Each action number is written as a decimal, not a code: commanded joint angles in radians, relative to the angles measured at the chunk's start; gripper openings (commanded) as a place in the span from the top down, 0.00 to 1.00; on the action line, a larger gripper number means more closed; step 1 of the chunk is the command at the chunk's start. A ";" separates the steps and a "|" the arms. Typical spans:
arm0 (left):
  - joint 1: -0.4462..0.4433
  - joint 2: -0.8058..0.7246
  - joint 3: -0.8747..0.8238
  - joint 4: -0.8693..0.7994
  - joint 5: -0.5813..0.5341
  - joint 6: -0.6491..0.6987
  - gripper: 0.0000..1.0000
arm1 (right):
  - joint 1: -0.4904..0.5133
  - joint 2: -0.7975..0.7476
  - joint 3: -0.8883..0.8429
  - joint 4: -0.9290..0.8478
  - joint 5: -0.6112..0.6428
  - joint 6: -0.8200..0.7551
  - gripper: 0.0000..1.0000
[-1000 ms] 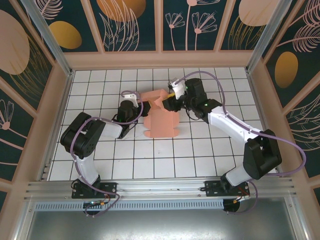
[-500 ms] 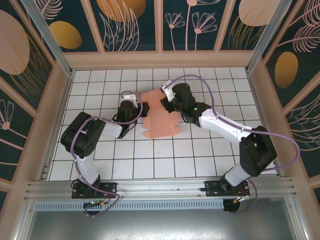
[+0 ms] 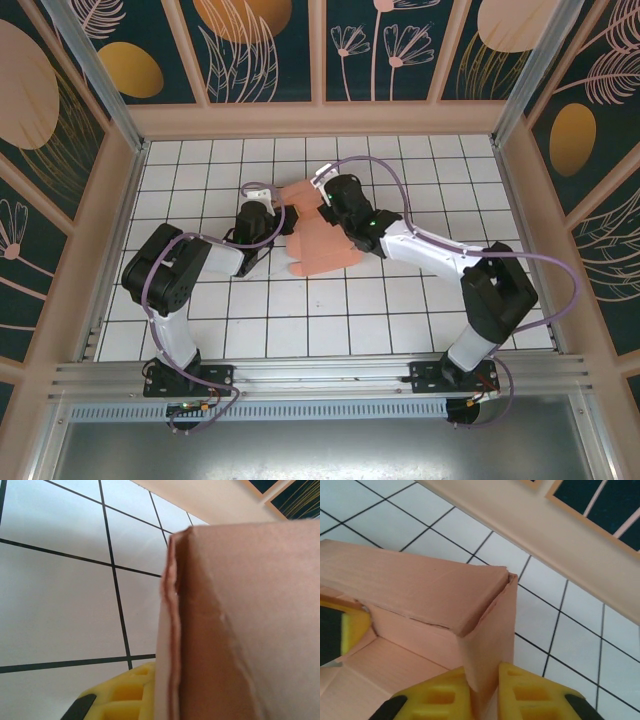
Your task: Fold the paper box
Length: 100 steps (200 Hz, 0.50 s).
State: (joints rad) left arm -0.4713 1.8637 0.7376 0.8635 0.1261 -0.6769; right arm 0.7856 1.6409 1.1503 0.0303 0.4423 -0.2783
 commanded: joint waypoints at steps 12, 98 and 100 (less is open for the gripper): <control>-0.015 -0.001 0.034 0.117 0.076 0.005 1.00 | 0.034 0.052 0.005 0.027 0.162 -0.058 1.00; -0.015 -0.003 0.031 0.120 0.078 0.002 1.00 | 0.049 0.097 0.020 0.033 0.234 -0.058 0.69; -0.015 -0.004 0.031 0.120 0.078 0.002 1.00 | 0.050 0.098 0.020 0.033 0.236 -0.060 0.71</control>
State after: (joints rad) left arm -0.4770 1.8641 0.7460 0.8906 0.1581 -0.6769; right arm 0.8249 1.7058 1.1511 0.0719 0.6369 -0.3351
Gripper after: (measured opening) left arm 0.070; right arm 0.329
